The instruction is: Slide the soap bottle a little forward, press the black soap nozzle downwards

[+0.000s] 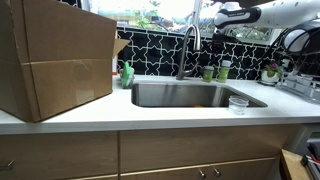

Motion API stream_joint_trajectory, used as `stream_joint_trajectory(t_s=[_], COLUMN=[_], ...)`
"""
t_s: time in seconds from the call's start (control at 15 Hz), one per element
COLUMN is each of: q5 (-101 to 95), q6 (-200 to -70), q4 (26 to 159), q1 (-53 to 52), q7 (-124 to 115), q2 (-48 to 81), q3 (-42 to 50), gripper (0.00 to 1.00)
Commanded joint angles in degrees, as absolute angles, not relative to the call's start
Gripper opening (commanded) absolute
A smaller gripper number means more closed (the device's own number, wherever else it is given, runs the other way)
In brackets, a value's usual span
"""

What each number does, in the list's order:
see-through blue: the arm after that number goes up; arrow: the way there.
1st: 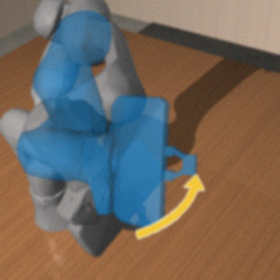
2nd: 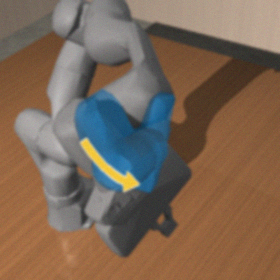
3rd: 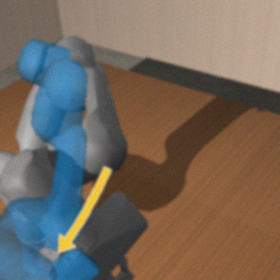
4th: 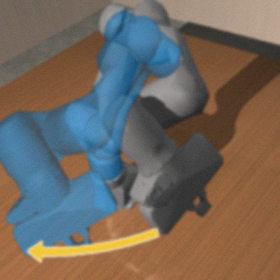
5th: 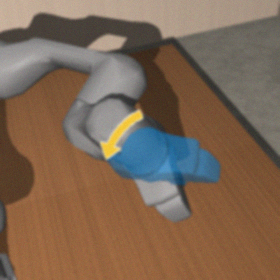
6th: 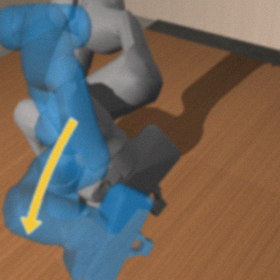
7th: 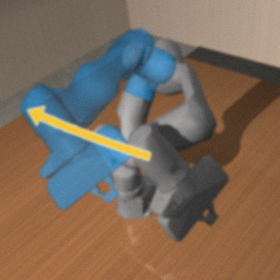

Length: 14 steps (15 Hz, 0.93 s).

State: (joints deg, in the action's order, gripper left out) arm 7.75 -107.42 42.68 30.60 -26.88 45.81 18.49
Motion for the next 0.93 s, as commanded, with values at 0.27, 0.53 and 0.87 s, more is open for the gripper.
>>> stream_joint_trajectory(t_s=[0.27, 0.53, 0.87], q5=[9.66, 9.49, 9.37], q6=[-106.67, -106.22, -106.12], q4=[39.32, 39.42, 39.15], q1=[32.38, 32.37, 32.40], q7=[-26.83, -26.78, -26.99], q2=[47.99, 48.19, 48.74], q3=[17.48, 17.48, 17.58], gripper=[0.00, 0.00, 0.00])
